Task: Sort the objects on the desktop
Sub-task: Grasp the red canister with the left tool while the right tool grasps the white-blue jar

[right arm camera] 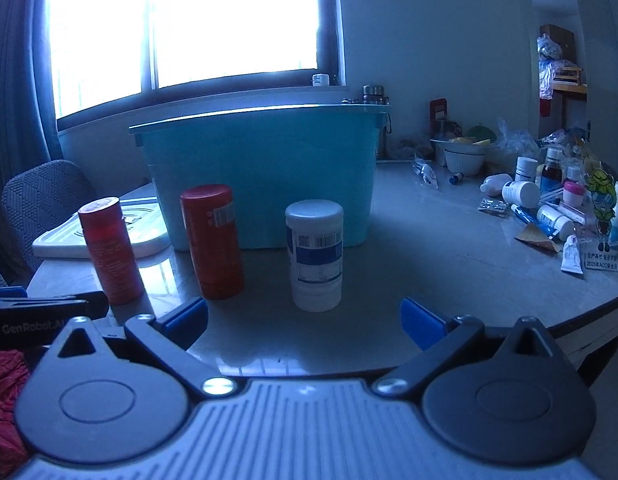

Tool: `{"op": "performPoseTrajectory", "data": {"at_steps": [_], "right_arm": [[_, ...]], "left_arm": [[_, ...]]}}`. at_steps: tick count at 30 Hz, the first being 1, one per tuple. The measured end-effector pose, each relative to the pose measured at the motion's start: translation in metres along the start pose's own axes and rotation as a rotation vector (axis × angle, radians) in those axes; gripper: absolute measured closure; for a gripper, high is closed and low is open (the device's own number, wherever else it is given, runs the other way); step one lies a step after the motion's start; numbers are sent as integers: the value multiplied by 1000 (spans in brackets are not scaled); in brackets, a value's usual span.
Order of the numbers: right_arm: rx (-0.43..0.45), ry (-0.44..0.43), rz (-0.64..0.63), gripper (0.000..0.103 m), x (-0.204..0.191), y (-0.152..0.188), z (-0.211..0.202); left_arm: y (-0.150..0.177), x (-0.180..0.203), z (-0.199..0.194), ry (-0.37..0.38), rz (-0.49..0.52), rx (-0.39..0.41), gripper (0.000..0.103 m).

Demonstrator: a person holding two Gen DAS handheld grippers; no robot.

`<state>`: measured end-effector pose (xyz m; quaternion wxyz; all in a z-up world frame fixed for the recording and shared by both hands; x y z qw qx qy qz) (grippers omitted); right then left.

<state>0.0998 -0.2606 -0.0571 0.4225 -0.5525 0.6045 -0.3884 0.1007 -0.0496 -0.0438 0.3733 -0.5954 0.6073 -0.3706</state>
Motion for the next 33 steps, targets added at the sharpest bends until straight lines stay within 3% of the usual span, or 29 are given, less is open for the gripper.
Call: {"op": "performPoseTrajectory", "data": {"at_steps": [27,28,29,30,31,33], "right_arm": [[-30,26,15,1,11,-14,89],[-31,21,15,1,11,-14,92],[-38,14,7,6,10,-14,95],[-47,7,-1,30,10,-14,98],[-67,6,-16,56,9,-13,101],[-82,22,-24,56,8,-13,102]], "left_arm": [[-23,15,86,19,-3,1,2],[-24,15,89,21,-5,3,8],[-25,15,92,20,-8,4,22],[-26,14,94,7,-14,3,31],[-27,12,95,0,-22,6,52],[-29,9,96,10,-32,13,53]]}}
Point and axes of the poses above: each gripper's, at about its wrist camera, not at the fingertips, and z roughly the way its jaws point, x to its right, y to its underside, the point moved 7 cm from there along z, roughly the way its jaws point, and after that the axes turned 1 degree about x, right-handed, at the moved point
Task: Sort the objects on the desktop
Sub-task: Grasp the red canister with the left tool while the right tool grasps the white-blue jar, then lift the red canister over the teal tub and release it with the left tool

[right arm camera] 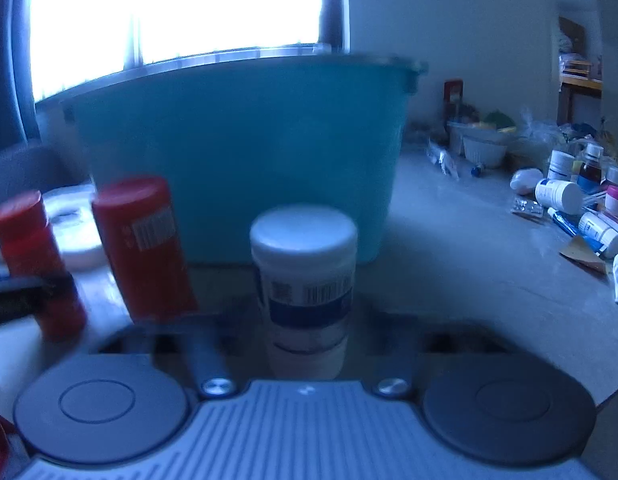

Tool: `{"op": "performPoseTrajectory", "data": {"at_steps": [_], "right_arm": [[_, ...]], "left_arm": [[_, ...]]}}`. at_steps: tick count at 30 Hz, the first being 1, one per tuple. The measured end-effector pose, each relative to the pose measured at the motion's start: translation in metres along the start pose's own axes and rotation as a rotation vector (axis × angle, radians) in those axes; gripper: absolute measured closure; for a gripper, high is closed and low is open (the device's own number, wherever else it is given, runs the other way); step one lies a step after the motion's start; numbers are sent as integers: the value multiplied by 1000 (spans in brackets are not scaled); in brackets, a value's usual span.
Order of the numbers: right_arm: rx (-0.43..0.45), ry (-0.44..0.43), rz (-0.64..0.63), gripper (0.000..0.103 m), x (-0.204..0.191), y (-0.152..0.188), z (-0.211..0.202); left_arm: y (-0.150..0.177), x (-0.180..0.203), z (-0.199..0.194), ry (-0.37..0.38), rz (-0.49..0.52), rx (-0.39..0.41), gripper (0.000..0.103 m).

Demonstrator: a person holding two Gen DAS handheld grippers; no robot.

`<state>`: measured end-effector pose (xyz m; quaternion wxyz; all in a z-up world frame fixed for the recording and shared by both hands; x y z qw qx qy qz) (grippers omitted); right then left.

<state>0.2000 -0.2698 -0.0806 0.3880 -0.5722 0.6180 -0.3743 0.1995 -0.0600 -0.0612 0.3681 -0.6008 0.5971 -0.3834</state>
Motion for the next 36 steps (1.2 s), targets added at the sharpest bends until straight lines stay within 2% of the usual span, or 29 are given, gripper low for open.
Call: {"op": "performPoseTrajectory", "data": {"at_steps": [6,15,36], "right_arm": [[-6,-4,6,56,-1,1,-13],[-15,2,-12,56,3,-4,-40],[109,-25,-20,56,4,-62,-109]], "left_arm": [[-2,5,-1,28,19,-31,53],[2,0,-28,31,-2,-51,53],[-55,-1,-98,45,-6,46,53]]}}
Point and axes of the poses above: each gripper's, at about its wrist camera, not at the fingertips, and z roughly the way its jaws point, x to its right, y to its underside, the point moved 7 cm from there along z, roughly the way its jaws point, and after that the axes turned 1 degree about x, right-handed, at the moved point
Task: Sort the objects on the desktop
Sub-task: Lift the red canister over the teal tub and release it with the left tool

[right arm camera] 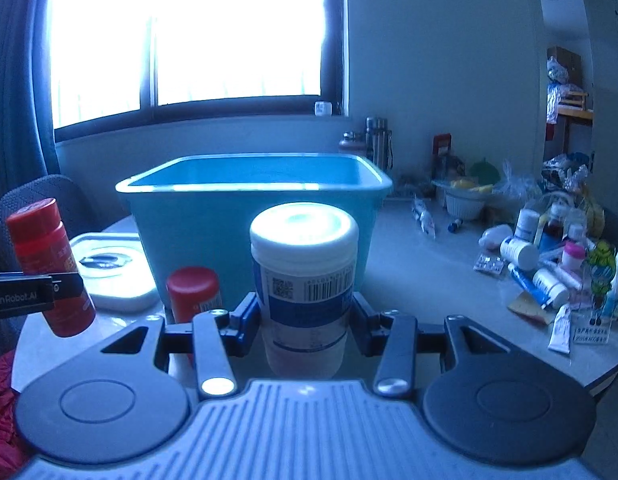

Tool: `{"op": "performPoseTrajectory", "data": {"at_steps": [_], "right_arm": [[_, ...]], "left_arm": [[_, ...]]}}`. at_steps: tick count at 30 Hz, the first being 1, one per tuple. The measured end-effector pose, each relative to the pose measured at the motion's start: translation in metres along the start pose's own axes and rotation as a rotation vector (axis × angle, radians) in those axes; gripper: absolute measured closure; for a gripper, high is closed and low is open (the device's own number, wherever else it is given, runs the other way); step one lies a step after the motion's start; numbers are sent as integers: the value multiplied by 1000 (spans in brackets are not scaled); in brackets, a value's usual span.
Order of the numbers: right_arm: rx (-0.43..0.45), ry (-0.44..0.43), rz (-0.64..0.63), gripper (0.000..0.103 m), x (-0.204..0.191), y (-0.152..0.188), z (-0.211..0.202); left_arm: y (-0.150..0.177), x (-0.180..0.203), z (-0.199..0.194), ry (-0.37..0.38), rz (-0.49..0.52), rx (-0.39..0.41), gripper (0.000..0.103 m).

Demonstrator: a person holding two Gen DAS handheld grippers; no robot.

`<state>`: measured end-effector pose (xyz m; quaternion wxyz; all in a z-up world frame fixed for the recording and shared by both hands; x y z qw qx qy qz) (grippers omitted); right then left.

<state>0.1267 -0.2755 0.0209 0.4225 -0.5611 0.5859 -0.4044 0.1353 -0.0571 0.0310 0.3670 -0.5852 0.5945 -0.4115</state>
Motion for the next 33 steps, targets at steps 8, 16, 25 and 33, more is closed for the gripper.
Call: {"op": "performPoseTrajectory", "data": {"at_steps": [8,16,25,33], "right_arm": [[54,-7,-1,56,3,-30,-15],[119,-4,-7,56,9,-73,-18],[151,3,-19,56,21,-112,4],[149,1,-15,56,17,-139,48]], "left_arm": [[-27,8,-15,19,6,23,53],[-76,25,-28,37,41,91,53],[-124,48,-8,61,52,121,52],[-158,61,40,84,44,114,52]]}}
Point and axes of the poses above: each gripper's, at about its wrist camera, not at the fingertips, and z roughly the way its jaws point, x to its right, y to its underside, the point moved 7 cm from there along z, roughly the way its jaws point, and after that the axes turned 1 degree about x, right-handed, at the moved point
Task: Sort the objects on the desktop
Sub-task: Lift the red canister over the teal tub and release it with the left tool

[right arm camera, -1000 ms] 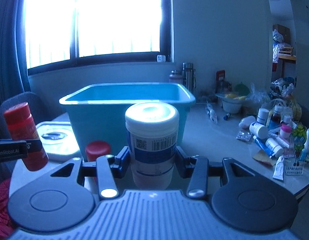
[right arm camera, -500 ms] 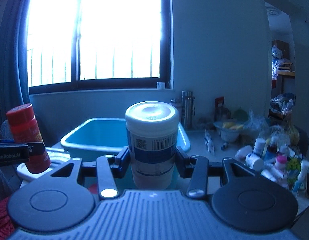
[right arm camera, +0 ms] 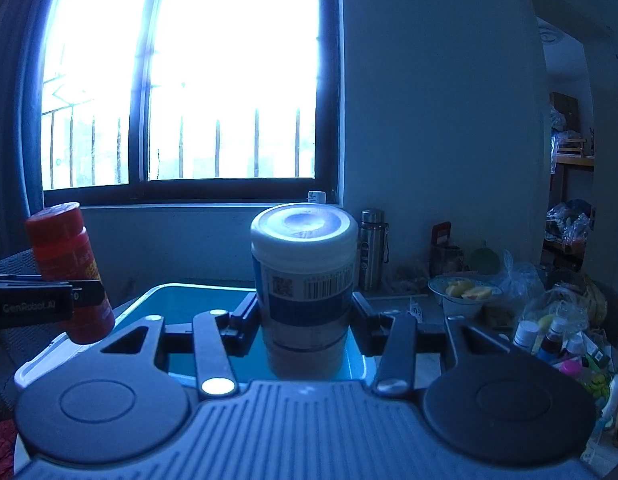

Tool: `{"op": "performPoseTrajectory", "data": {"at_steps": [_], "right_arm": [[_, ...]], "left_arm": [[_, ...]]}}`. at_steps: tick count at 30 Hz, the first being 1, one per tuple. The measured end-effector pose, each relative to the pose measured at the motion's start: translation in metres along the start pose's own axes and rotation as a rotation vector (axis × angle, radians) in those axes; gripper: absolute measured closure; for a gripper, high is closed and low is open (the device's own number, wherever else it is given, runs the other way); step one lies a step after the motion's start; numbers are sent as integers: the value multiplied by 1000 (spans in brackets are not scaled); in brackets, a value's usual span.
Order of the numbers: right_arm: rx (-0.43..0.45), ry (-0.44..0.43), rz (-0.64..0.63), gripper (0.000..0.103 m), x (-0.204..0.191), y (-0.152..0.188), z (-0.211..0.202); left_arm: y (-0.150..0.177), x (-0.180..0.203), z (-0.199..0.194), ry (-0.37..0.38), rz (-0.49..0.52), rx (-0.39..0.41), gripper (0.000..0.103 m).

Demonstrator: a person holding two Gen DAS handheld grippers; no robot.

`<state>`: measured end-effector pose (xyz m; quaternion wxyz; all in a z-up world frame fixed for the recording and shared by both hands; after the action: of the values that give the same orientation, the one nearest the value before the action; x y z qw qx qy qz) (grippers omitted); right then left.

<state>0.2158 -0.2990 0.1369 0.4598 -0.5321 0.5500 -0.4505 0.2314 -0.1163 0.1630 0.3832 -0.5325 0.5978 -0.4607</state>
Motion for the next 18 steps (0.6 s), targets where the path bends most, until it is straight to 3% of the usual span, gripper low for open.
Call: {"op": "performPoseTrajectory", "data": {"at_steps": [11,18], "right_arm": [[-85,-5,31,56,-18,11,91],[-174,10,26,56,-20,42,132]], "left_arm": [[8,-21,100,17,-5,-115,52],[29,-19,152,72,26,-200,52]]}}
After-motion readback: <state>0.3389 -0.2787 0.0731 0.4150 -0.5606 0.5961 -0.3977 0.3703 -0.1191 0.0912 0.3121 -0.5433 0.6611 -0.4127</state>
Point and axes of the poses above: each gripper's, at about its wrist camera, not at the fingertips, and z roughly the way its jaws point, x to its right, y to its underside, the point moved 7 cm from there along z, roughly the way its jaws point, and after that the axes turned 1 degree about x, right-handed, at the moved point
